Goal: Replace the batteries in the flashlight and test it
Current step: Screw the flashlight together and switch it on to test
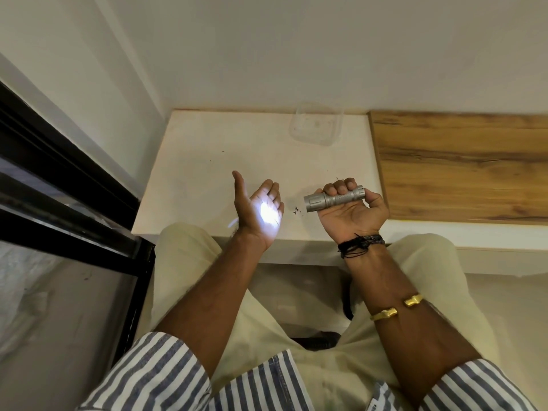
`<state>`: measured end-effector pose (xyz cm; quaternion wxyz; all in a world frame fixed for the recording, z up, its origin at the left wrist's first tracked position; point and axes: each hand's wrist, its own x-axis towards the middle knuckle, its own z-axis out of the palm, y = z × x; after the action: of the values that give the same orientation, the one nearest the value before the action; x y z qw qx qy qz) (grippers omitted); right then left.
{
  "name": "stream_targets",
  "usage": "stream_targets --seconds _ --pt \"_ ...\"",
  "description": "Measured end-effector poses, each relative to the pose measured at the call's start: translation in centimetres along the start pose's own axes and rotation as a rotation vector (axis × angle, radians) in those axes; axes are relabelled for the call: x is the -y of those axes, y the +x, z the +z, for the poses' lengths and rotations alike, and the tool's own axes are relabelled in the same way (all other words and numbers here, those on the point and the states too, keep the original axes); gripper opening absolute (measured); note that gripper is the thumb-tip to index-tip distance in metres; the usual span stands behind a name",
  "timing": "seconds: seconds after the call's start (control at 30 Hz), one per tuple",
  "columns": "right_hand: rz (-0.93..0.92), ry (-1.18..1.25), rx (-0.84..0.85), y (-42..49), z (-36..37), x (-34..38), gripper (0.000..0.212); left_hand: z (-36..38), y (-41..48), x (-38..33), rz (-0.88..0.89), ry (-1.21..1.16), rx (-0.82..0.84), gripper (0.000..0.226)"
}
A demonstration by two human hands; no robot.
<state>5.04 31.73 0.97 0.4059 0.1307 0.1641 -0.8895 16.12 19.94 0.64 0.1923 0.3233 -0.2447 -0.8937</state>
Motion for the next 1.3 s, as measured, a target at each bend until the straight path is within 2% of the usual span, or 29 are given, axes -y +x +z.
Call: stream_targets --seconds 0.63,0.87,0.93,1.0,1.1,1.23,1.3 --pt "-0.012 -0.019 -0.008 0.0 0.3 -0.1 0.014 0.0 -0.3 0.2 0.039 0.053 -0.002 0.1" --pt "0.037 -0.007 0.054 -0.1 0.1 0.1 0.021 0.0 -0.1 -0.2 0.001 0.001 0.022 0.104" --pt "0.053 -0.04 0.068 -0.1 0.2 0.2 0.016 -0.1 -0.2 -0.2 0.003 0.006 0.028 0.104" --pt "0.05 -0.121 0.035 0.1 0.4 0.1 0.011 -0.1 -0.3 -0.2 0.008 0.006 0.027 0.103" --pt "-0.002 -0.358 0.004 0.3 0.4 -0.2 0.026 0.1 -0.2 -0.5 0.038 -0.031 -0.01 0.103" --pt "-0.334 -0.887 -0.005 0.1 0.3 -0.6 0.028 -0.5 -0.1 -0.9 0.112 -0.042 -0.089 0.1" --pt "-0.512 -1.027 -0.005 0.1 0.3 -0.9 0.03 -0.7 -0.2 -0.9 0.137 -0.029 -0.101 0.099"
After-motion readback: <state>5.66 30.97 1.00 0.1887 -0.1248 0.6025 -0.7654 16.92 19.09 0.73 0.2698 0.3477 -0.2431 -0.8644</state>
